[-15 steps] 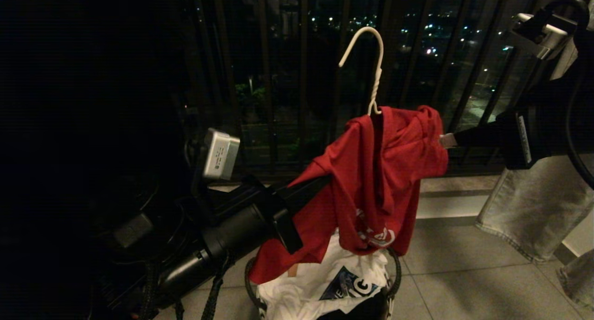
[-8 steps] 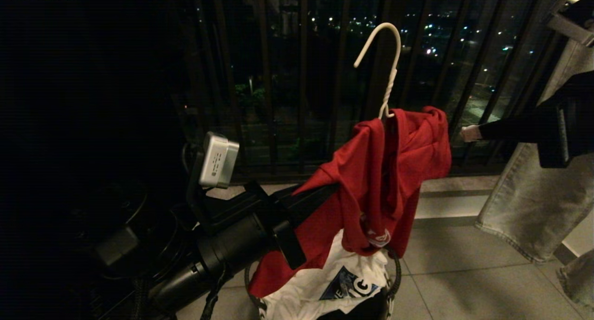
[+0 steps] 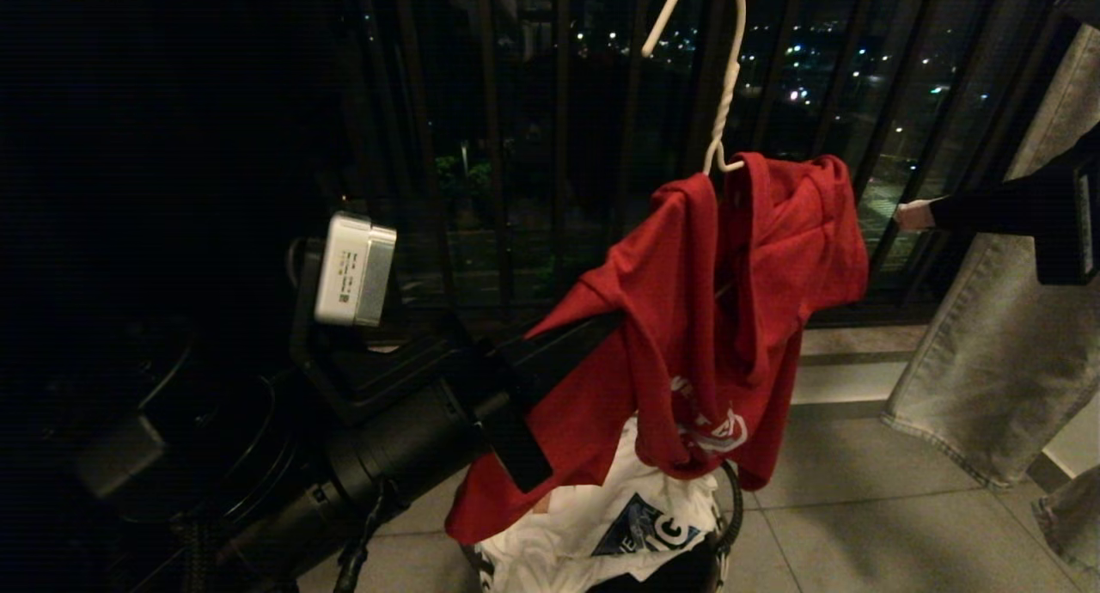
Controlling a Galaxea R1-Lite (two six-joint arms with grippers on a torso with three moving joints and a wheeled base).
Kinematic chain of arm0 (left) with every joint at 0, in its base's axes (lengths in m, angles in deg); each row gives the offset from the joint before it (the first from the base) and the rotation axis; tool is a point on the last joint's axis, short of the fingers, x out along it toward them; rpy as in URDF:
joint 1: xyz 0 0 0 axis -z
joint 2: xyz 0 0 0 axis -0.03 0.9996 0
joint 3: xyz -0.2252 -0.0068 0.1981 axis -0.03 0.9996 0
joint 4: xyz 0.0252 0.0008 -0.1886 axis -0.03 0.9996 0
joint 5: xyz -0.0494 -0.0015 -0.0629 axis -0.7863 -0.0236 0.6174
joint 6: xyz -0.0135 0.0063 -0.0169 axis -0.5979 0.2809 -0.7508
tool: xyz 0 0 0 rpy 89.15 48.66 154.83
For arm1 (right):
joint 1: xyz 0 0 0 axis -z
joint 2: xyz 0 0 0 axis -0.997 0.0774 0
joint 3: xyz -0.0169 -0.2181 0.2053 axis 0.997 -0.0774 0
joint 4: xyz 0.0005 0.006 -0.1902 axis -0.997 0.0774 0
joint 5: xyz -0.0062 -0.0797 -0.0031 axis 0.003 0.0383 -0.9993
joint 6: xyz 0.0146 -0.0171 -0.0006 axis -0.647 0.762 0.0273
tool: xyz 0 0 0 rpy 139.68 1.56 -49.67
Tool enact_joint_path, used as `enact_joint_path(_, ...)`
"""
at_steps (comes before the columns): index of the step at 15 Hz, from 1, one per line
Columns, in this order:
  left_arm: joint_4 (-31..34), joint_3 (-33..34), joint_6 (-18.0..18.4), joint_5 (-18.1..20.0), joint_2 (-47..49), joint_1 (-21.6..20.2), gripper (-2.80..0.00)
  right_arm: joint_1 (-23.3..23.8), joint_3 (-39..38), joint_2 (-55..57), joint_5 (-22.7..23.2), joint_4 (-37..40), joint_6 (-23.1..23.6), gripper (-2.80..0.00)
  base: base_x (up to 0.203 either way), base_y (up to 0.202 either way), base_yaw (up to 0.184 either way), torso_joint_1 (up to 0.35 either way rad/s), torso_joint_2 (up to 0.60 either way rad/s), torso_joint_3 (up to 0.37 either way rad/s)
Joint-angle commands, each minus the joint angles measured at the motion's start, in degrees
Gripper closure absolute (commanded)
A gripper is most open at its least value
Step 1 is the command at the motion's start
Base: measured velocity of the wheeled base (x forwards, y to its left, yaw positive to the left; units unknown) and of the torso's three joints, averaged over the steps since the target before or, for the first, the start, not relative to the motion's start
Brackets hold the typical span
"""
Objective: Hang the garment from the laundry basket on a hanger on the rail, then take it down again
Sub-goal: Hang the clothes on the clothes rack, then hang the clothes rack on the clothesline
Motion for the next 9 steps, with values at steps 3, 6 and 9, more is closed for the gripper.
enact_joint_path(3, 1.2, 0.1, -0.2, 0.1, -2.7, 0.7, 0.0, 0.7, 2.9, 2.4, -0.8, -0.2, 1.2, 0.0, 0.0, 0.0, 0.0, 0.0, 0.0, 0.0)
enact_joint_path(6, 3.3, 0.2, -2.4, 0.2, -3.6, 1.3, 0.0, 0.6, 6.8, 2.3, -0.7, 7.6, 6.5, 0.0, 0.0, 0.0, 0.0, 0.0, 0.0, 0.0)
enact_joint_path(9, 3.4, 0.4, -2.7, 1.4, -3.3, 1.3, 0.0, 0.7, 10.0, 2.2, -0.5, 15.6, 17.5, 0.0, 0.0, 0.0, 0.0, 0.0, 0.0, 0.0)
